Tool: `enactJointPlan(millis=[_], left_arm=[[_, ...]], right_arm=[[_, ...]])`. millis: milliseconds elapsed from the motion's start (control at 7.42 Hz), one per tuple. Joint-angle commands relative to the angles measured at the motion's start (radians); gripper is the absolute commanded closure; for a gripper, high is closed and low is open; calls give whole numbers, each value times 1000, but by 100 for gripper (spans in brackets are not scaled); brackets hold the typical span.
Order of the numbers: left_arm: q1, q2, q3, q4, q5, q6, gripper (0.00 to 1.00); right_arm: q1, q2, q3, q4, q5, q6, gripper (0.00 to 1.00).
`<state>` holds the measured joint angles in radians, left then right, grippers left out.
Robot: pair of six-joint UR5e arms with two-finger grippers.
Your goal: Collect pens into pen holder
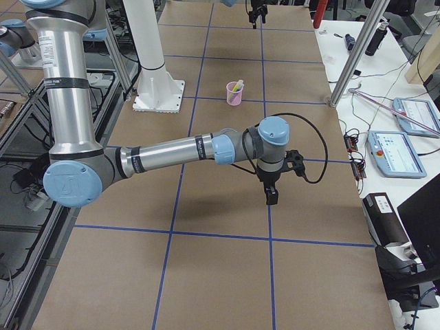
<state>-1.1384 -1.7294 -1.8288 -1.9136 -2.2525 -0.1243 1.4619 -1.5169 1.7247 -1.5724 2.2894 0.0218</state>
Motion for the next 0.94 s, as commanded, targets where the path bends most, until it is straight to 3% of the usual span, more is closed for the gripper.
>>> enactJointPlan(millis=[0,135,404,809], left_arm=[[-259,85,38,202,-114,327,1],[-330,88,43,319,-113,377,0],[-409,160,104,433,-101,376,0],[-445,270,126,404,-90,321,0]], right_arm=[[32,-77,4,0,7,-31,0],[32,-83,3,0,5,-31,0],[32,-86,0,0,7,-31,0],[32,-86,-5,0,7,-29,0]])
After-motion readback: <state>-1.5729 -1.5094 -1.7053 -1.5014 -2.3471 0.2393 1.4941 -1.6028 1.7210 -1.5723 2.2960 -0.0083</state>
